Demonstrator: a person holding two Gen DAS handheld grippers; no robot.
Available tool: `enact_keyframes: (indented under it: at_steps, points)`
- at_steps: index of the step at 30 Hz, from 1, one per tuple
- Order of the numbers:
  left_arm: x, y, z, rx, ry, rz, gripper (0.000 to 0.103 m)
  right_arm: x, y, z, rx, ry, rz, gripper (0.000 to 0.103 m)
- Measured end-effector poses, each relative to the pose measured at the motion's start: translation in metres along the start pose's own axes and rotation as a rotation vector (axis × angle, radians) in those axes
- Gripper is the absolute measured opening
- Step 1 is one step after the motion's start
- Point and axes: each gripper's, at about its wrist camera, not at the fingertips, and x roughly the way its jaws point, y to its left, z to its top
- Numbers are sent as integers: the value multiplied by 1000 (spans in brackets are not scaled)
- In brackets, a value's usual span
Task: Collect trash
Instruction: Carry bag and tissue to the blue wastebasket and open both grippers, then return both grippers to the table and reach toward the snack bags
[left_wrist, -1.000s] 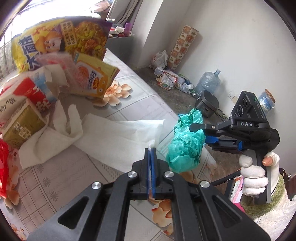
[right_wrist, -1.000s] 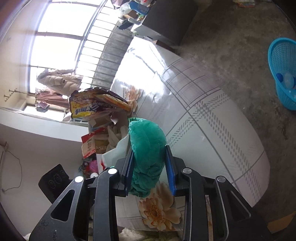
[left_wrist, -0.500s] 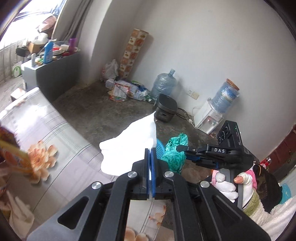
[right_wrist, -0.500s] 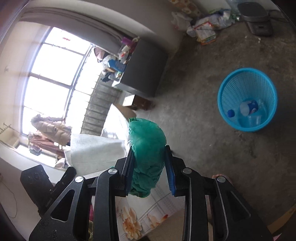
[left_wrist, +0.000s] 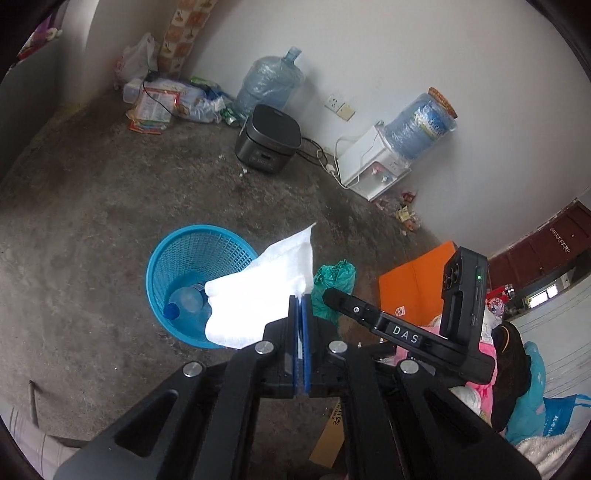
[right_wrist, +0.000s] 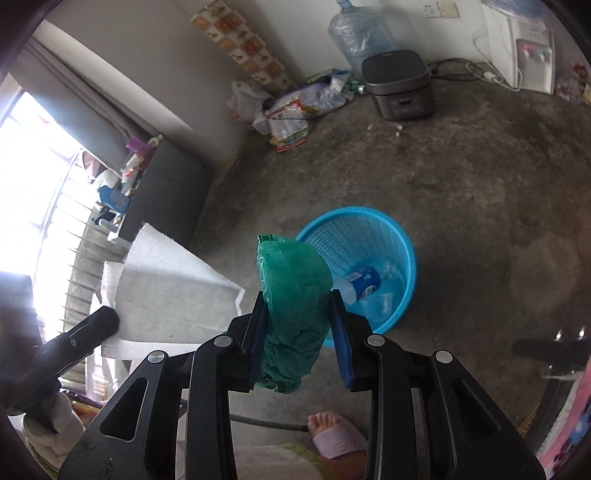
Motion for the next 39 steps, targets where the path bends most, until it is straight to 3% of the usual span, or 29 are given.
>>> enact_keyframes:
  at_steps: [6, 7, 10, 13, 15, 21, 26, 30, 36, 39]
  points:
    - [76, 29, 24, -50, 94, 18, 2, 54, -22, 20, 6, -6, -108, 36]
    - [88, 34, 26, -62, 107, 18, 6, 63, -25, 21, 6, -3, -123, 38]
    - [113, 42, 30, -83, 130, 68, 39, 88, -37, 22, 15, 20, -179, 52]
    - [113, 42, 28, -84, 140, 80, 46, 100, -47, 21, 39, 42, -216, 55]
    - [103, 39, 26, -77, 127, 69, 50, 93, -54, 18, 95, 42, -174, 55]
    - [46, 17, 20, -6, 12, 126, 55, 61, -51, 8, 109, 14, -124, 58]
    - [-29, -3, -12, 31, -103, 184, 57, 24, -30, 5, 64, -8, -28, 58]
    - [-102, -10, -59, 36, -221, 300, 60, 3, -1, -2, -17, 22, 48, 58]
    - [-202, 0, -153, -68, -407, 516, 60, -10, 62, -29, -157, 119, 198, 58]
    - [-238, 6, -199, -126, -464, 641, 60, -12, 99, -47, -221, 177, 280, 58]
